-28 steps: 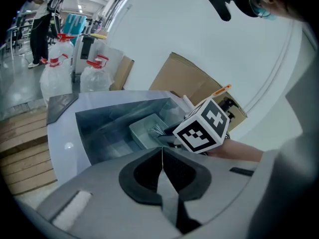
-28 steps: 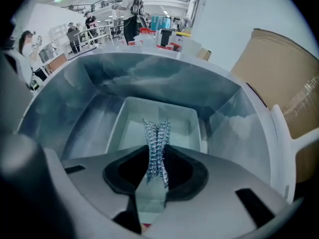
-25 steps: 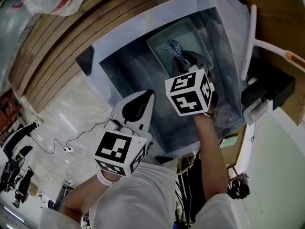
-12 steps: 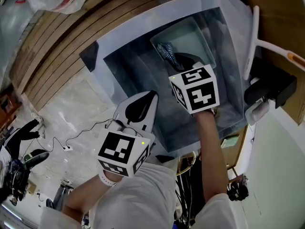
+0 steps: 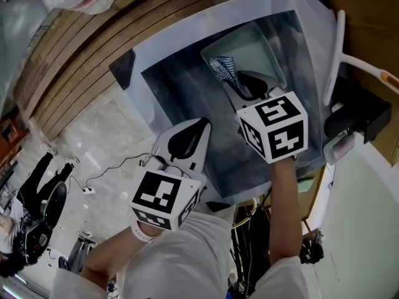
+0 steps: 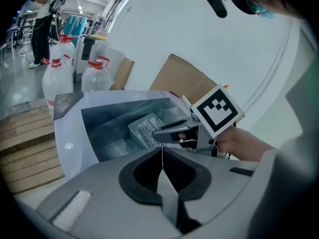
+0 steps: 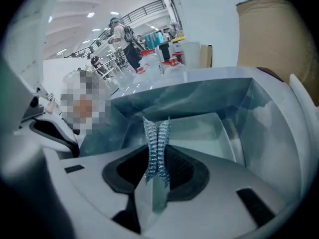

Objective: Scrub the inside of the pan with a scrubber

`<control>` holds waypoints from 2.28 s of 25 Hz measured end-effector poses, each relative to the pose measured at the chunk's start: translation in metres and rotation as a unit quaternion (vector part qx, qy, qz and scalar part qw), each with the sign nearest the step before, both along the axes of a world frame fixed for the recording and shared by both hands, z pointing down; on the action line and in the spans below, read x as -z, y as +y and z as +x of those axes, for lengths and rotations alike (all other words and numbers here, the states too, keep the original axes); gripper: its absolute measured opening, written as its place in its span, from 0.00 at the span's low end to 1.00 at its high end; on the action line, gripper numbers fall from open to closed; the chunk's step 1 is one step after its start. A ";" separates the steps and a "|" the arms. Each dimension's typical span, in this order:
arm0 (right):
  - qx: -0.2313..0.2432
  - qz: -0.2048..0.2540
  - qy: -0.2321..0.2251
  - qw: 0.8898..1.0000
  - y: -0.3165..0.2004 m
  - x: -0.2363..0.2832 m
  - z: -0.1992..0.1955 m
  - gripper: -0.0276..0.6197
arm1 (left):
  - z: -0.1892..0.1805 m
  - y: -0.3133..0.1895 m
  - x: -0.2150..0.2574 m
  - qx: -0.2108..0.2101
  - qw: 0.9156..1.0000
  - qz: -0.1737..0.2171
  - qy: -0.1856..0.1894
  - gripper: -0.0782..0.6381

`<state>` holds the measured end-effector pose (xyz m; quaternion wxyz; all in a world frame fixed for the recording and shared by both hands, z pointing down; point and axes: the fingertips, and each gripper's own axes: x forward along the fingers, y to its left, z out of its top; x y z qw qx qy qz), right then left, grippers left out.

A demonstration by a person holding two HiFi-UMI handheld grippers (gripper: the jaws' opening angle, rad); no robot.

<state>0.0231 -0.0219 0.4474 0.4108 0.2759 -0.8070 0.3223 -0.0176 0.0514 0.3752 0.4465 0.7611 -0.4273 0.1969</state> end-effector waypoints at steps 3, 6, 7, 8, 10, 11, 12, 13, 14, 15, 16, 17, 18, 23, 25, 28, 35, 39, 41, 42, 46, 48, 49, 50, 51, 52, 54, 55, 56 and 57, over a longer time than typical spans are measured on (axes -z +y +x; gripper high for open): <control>-0.010 0.038 0.035 0.999 -0.011 0.001 0.014 0.20 | 0.000 -0.002 0.000 -0.001 1.000 0.001 0.001 0.12; -0.023 0.061 0.080 0.995 -0.026 -0.010 0.032 0.20 | 0.001 -0.003 0.001 -0.002 1.000 0.001 0.003 0.12; -0.022 0.065 0.092 0.993 -0.030 -0.013 0.036 0.20 | 0.001 -0.003 0.001 0.000 1.000 0.001 0.004 0.12; -0.020 0.070 0.104 0.992 -0.034 -0.016 0.039 0.20 | 0.001 -0.003 0.001 0.001 1.000 0.001 0.005 0.12; -0.023 0.079 0.125 0.989 -0.043 -0.020 0.046 0.20 | 0.002 -0.002 0.001 0.002 1.000 0.000 0.009 0.12; -0.030 0.083 0.134 0.987 -0.047 -0.021 0.050 0.20 | 0.002 -0.001 0.000 0.001 1.000 -0.002 0.011 0.12; -0.039 0.087 0.142 0.985 -0.052 -0.021 0.053 0.20 | 0.002 -0.001 0.000 0.001 1.000 -0.004 0.013 0.12; -0.046 0.089 0.149 0.984 -0.057 -0.022 0.056 0.20 | 0.001 0.000 0.000 0.001 1.000 -0.006 0.014 0.12; -0.051 0.090 0.158 0.982 -0.061 -0.023 0.058 0.20 | 0.001 0.000 -0.001 0.002 1.000 -0.007 0.014 0.12; -0.052 0.090 0.169 0.980 -0.064 -0.025 0.060 0.20 | 0.000 0.000 0.000 0.004 1.000 -0.008 0.014 0.12; -0.048 0.092 0.183 0.978 -0.067 -0.027 0.062 0.20 | 0.000 0.000 0.000 0.006 1.000 -0.008 0.014 0.12; -0.040 0.096 0.204 0.973 -0.070 -0.031 0.064 0.20 | -0.001 -0.001 0.000 0.008 1.000 -0.008 0.014 0.12; -0.026 0.101 0.229 0.968 -0.072 -0.035 0.067 0.20 | -0.001 -0.002 0.000 0.010 1.000 -0.008 0.014 0.12; 0.034 0.102 0.268 0.958 -0.071 -0.044 0.058 0.20 | -0.002 -0.006 -0.001 0.015 1.000 -0.007 0.014 0.12; 0.044 0.092 0.252 0.962 -0.065 -0.043 0.051 0.20 | -0.002 -0.006 -0.002 0.018 1.000 -0.011 0.017 0.12; 0.058 0.083 0.236 0.967 -0.057 -0.043 0.043 0.20 | 0.001 -0.005 -0.005 0.020 0.999 -0.020 0.022 0.12; 0.069 0.058 0.177 0.980 -0.036 -0.039 0.018 0.19 | 0.002 -0.002 -0.008 0.022 0.999 -0.027 0.024 0.12; 0.076 0.048 0.151 0.985 -0.025 -0.039 0.005 0.19 | -0.002 -0.003 -0.008 0.028 0.999 -0.029 0.024 0.12; 0.073 0.042 0.133 0.988 -0.020 -0.039 -0.001 0.19 | -0.004 -0.003 -0.008 0.029 0.999 -0.028 0.024 0.12; 0.073 0.037 0.123 0.989 -0.018 -0.039 -0.004 0.19 | -0.004 -0.003 -0.008 0.029 0.999 -0.027 0.024 0.12; 0.069 0.011 0.078 0.994 -0.009 -0.036 -0.015 0.19 | -0.006 0.000 -0.008 0.033 0.999 -0.028 0.024 0.12; 0.063 0.007 0.064 0.996 -0.008 -0.035 -0.014 0.19 | -0.006 0.000 -0.007 0.036 0.999 -0.028 0.025 0.12; 0.059 0.006 0.055 0.997 -0.008 -0.034 -0.013 0.19 | -0.007 0.000 -0.006 0.037 0.999 -0.027 0.025 0.12; 0.056 0.004 0.047 0.997 -0.008 -0.034 -0.013 0.19 | -0.008 0.000 -0.006 0.038 0.999 -0.026 0.025 0.12; 0.055 0.003 0.039 0.998 -0.006 -0.032 -0.013 0.19 | -0.009 -0.001 -0.005 0.039 0.999 -0.024 0.024 0.12; 0.056 0.003 0.033 0.998 -0.005 -0.030 -0.014 0.19 | -0.009 -0.001 -0.004 0.039 0.999 -0.023 0.024 0.12; 0.055 0.004 0.019 0.998 -0.003 -0.024 -0.016 0.19 | -0.011 -0.002 -0.003 0.038 0.999 -0.022 0.023 0.12; 0.052 0.006 0.010 0.999 -0.003 -0.020 -0.017 0.19 | -0.011 -0.002 -0.002 0.038 0.999 -0.021 0.023 0.12; 0.045 0.007 -0.001 0.999 -0.004 -0.015 -0.017 0.19 | -0.011 -0.002 -0.001 0.038 0.999 -0.020 0.023 0.12; 0.034 0.009 -0.013 0.999 -0.006 -0.010 -0.017 0.19 | -0.012 -0.003 0.000 0.038 0.999 -0.019 0.022 0.12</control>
